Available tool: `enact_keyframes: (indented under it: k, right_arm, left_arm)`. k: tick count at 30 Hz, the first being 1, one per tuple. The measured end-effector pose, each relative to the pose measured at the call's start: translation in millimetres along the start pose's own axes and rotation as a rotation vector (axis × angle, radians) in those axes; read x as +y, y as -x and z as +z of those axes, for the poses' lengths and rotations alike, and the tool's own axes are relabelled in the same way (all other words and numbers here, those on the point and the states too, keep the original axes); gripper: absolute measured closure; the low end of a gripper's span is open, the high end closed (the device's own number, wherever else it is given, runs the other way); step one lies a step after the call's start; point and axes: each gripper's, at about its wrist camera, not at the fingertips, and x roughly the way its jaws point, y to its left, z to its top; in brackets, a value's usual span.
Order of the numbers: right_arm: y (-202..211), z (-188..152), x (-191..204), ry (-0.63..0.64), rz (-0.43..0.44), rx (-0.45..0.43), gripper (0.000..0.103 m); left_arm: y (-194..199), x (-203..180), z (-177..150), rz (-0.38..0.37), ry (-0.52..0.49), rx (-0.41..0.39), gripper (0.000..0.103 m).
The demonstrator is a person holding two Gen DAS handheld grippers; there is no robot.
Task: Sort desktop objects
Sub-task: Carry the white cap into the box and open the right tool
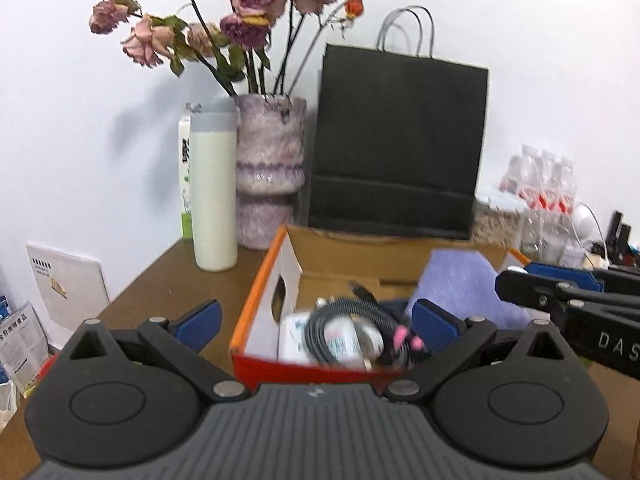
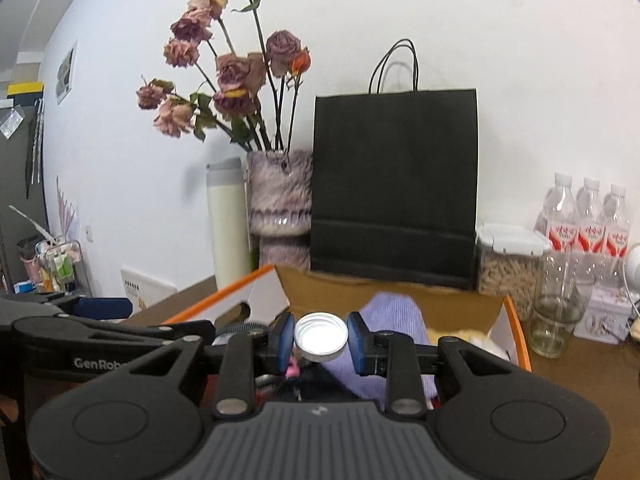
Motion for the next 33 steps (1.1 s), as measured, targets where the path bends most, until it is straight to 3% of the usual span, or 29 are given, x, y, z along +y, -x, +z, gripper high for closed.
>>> enact_keyframes:
  k: [9,20,22,24,26,30,33]
  right_arm:
    - [-41,6,1,0.014,-0.011,0.004,0.076]
    - [-56,-12,-8,-0.001,-0.057,0.045,0.075]
    - [-55,-13,-10,-0.007,-0.068,0.043,0.065]
    - [-53,-12,-12,-0.018,-0.089,0.032,0.028]
    - [-49,-12,-14,-0.021,-0.102,0.011,0.01]
    - [-44,-12,-18,-0.029,-0.115,-0.002,0.0]
    - [-41,-13,-21,-0.037,-0.122,0.004,0.0]
  left_arm:
    - [-29,0,17,0.066,0.031,-0.061,0.0]
    - [-41,-6,2,0.088,-0.008,-0.077,0.0]
    - [-41,-6,1,0.088,-0.01,-0.077,0.0]
    - [-41,-6,0,0.105,-0.007,-0.081,0.0]
    - [-41,-3,0,0.1,0.003,-0.087,0.0]
    - [-38,-2,0,0.093,0.006,-0.096,0.0]
    - [-36,-3,-1,0.078,-0.001,-0.102,0.0]
